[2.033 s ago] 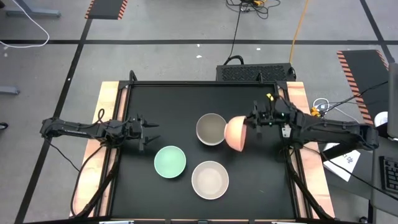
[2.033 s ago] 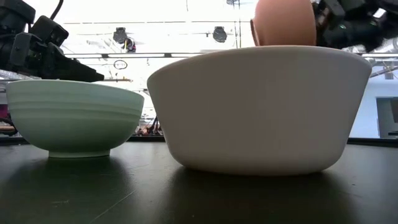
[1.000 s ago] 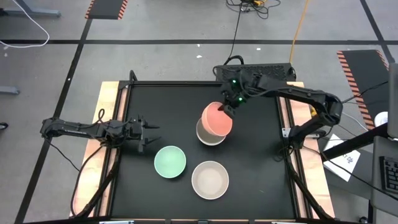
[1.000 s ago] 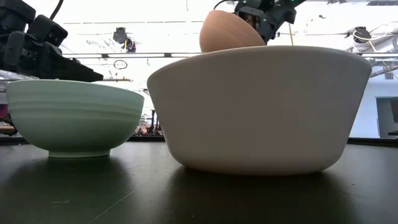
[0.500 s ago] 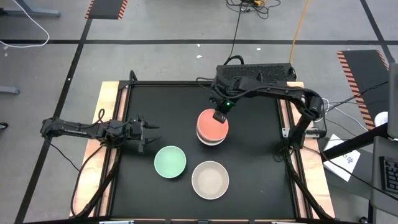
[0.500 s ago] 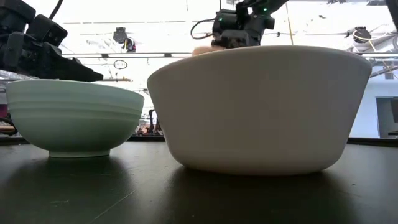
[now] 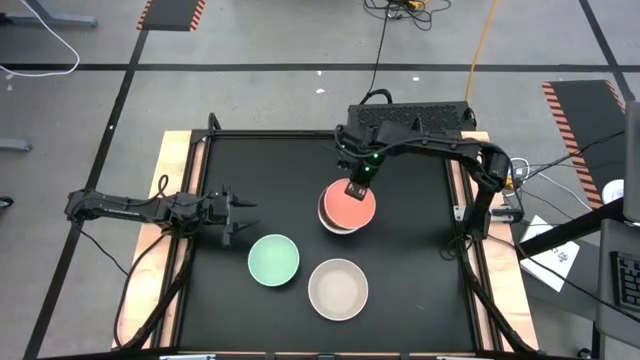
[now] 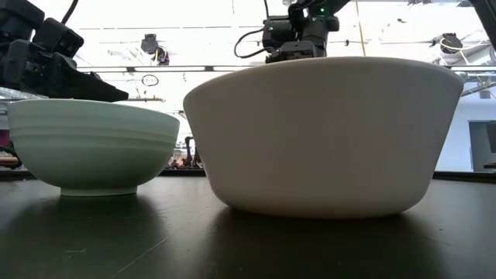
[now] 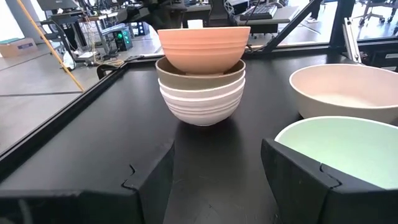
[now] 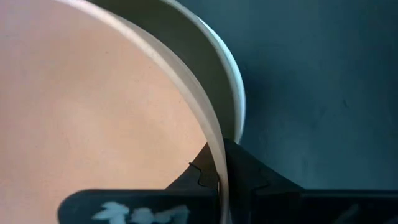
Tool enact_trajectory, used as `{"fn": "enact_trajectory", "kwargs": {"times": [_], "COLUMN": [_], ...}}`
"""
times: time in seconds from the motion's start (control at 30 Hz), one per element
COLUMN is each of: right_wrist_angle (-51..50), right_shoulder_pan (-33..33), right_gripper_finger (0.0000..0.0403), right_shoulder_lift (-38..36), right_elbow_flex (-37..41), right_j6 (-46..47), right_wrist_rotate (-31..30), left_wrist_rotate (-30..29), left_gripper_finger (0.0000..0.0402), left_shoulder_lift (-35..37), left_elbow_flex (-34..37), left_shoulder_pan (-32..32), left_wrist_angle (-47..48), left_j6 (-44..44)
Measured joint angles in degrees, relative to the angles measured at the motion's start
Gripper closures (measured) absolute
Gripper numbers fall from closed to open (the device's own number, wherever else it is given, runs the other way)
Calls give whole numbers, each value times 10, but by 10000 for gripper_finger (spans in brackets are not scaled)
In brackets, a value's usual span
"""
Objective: Nest bowls inside each other
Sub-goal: Stack the orange bowl on the stacked brown bowl
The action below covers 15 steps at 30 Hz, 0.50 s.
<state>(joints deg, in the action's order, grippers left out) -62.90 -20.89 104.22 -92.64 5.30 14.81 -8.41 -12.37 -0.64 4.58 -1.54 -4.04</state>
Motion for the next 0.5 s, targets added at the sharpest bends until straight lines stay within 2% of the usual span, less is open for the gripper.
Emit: {"fn": "enact_trajectory", "kwargs": {"times": [0.23, 0.5], "right_wrist_angle": [31, 14], "right_shoulder_pan": [16, 18], "right_gripper_finger": [403, 403], "right_shoulder_lift": [0, 9], "right_elbow_flex": [0, 0], "right_j6": [0, -7], "right_wrist_rotate": [-3, -16], "left_wrist_rotate": [0, 0], "left_gripper_finger": [160, 160], "left_shoulder_lift": [0, 0], "left_elbow_flex": [0, 0], "left_shoulder_pan": [0, 0], "left_wrist_angle": [0, 0], "left_j6": [0, 0]}}
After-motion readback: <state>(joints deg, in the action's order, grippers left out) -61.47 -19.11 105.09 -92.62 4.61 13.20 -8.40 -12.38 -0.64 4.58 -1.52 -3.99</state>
